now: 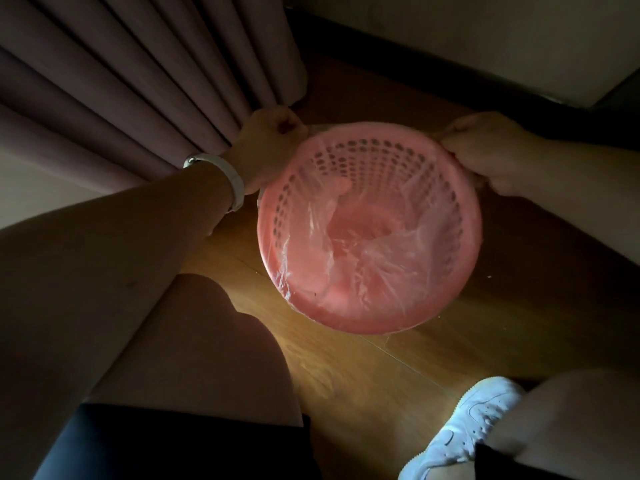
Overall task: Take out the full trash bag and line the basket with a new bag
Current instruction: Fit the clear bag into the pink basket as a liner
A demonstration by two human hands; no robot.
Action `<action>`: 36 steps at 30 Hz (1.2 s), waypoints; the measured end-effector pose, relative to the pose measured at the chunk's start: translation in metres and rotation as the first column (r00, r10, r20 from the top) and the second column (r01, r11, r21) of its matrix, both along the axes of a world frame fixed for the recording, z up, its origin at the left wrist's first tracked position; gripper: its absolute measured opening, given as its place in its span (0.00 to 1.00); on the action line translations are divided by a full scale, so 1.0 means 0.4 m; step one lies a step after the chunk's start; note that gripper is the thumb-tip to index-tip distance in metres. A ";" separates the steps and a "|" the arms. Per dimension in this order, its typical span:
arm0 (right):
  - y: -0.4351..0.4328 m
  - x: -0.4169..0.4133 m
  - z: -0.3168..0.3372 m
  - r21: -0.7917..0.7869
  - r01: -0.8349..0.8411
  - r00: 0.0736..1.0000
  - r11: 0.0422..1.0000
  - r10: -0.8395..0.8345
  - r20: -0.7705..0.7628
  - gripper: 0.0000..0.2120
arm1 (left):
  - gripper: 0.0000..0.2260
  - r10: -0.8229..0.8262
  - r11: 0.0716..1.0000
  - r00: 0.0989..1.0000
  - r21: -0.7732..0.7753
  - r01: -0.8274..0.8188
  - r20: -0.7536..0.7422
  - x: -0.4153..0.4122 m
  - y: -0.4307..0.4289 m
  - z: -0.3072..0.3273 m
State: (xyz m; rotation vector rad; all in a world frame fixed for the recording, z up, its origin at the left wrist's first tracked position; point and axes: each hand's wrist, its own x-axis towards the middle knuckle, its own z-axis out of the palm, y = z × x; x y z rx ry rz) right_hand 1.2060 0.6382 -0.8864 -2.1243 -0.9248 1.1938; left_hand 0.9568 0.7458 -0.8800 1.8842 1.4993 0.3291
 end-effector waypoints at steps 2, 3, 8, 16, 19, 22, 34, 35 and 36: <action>0.001 0.001 -0.001 -0.010 -0.008 1.000 1.000 0.008 0.007 0.08 | 0.12 -0.003 1.000 1.000 -0.027 0.002 -0.023 0.000 0.000 0.004; -0.002 0.002 -0.001 -0.001 -0.009 1.000 1.000 0.009 0.012 0.07 | 0.12 0.002 0.999 1.000 -0.051 -0.003 -0.024 -0.004 0.001 0.006; -0.021 0.022 -0.006 0.074 0.029 0.999 0.997 -0.027 -0.037 0.07 | 0.11 0.120 0.945 0.985 -0.317 -0.076 0.125 -0.025 -0.003 0.031; -0.008 -0.007 0.047 0.160 -0.107 0.993 0.981 0.112 -0.021 0.12 | 0.07 -0.074 0.967 0.988 -0.230 0.105 0.136 -0.050 -0.010 0.068; -0.001 -0.034 0.056 0.216 -0.201 0.973 0.956 0.170 0.154 0.06 | 0.08 -0.148 0.966 0.984 -0.199 0.165 0.099 -0.033 -0.021 0.080; 0.010 -0.060 0.062 0.287 -0.267 0.942 0.920 0.187 0.278 0.01 | 0.12 -0.245 0.960 0.970 -0.137 0.242 0.000 -0.014 -0.022 0.089; 0.032 -0.092 0.070 0.346 -0.412 0.886 0.843 0.283 0.366 0.04 | 0.17 -0.060 0.935 0.998 -0.350 0.058 0.005 -0.025 -0.026 0.070; 0.032 -0.086 0.071 0.367 -0.387 0.900 0.846 0.259 0.351 0.04 | 0.16 -0.086 0.941 0.996 -0.332 0.069 -0.036 -0.029 -0.024 0.069; 0.032 -0.081 0.070 0.382 -0.362 0.911 0.850 0.237 0.337 0.04 | 0.15 -0.088 0.938 0.996 -0.340 0.073 -0.031 -0.036 -0.019 0.067</action>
